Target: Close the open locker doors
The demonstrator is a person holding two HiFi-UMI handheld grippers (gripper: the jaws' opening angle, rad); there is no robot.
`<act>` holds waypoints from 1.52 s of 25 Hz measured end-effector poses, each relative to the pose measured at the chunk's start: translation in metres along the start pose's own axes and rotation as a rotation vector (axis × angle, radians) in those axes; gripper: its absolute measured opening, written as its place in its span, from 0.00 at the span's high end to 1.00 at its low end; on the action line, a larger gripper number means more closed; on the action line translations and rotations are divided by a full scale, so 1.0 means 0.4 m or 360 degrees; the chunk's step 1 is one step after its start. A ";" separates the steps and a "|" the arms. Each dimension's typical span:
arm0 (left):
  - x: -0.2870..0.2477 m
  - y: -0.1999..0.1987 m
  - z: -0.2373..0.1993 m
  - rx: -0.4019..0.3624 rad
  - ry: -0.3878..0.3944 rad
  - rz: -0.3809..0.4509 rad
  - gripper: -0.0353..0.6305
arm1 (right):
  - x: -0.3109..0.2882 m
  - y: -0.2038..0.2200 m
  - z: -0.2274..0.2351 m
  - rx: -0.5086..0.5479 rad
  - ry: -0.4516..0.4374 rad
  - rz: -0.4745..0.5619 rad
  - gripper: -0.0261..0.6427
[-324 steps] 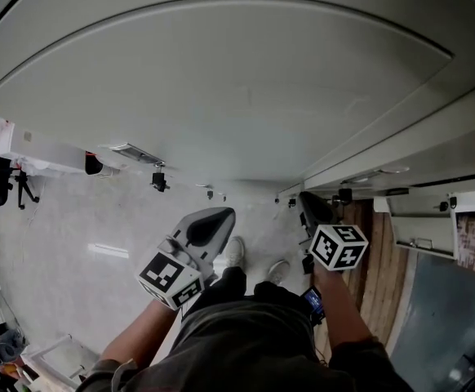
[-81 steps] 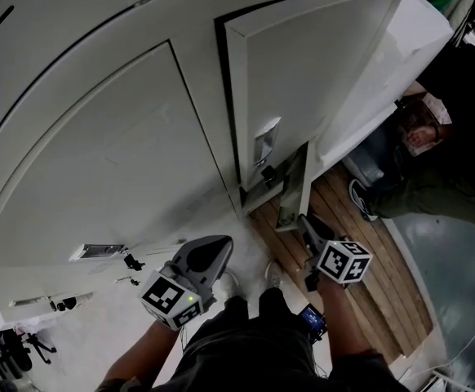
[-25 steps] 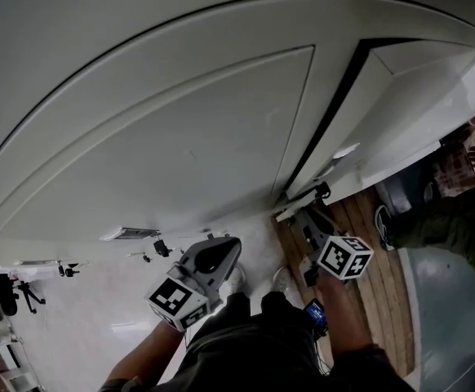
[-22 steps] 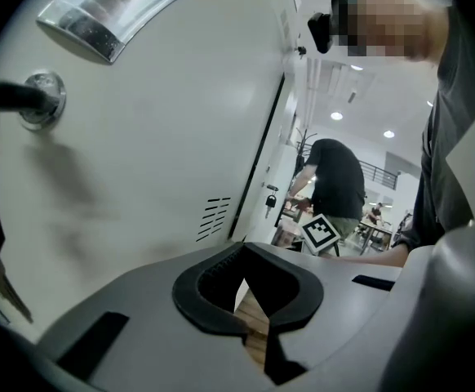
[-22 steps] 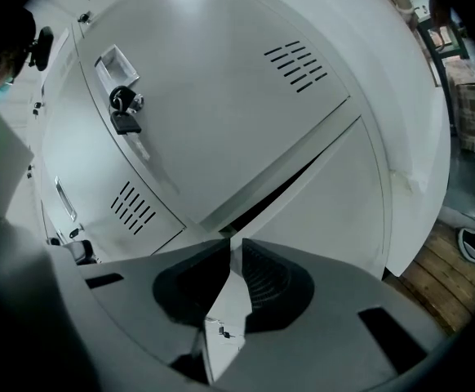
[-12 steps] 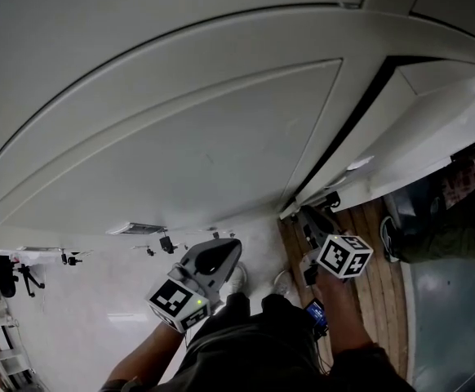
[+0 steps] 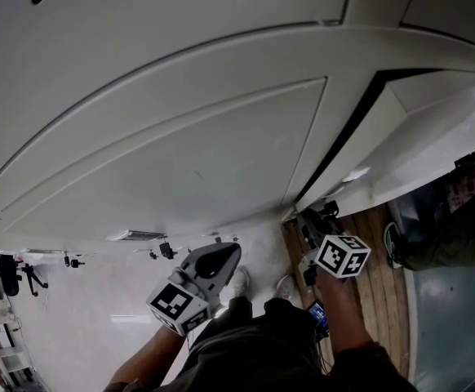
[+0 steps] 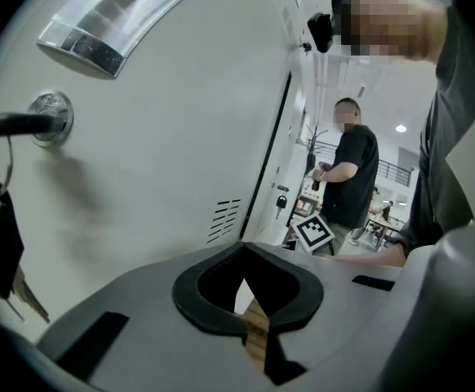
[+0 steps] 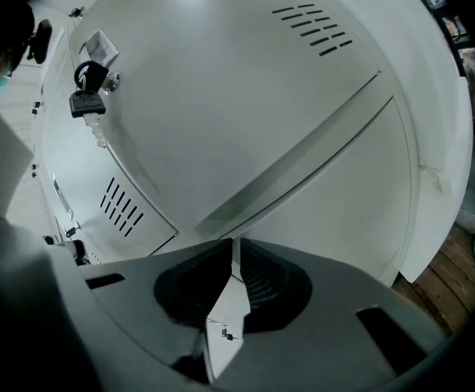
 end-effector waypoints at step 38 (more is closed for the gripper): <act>-0.051 -0.060 0.141 -0.0088 0.0134 0.0073 0.94 | 0.150 -0.046 -0.031 0.0105 -0.0016 0.0037 0.90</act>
Point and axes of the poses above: the fingertips, and each gripper's own axes: x backward along the fingers, z to its right, y out of its underside, the point moved 3 cm from there along x, backward along the fingers, and after that the axes turned 7 degrees about -y, right-handed, at the moved point
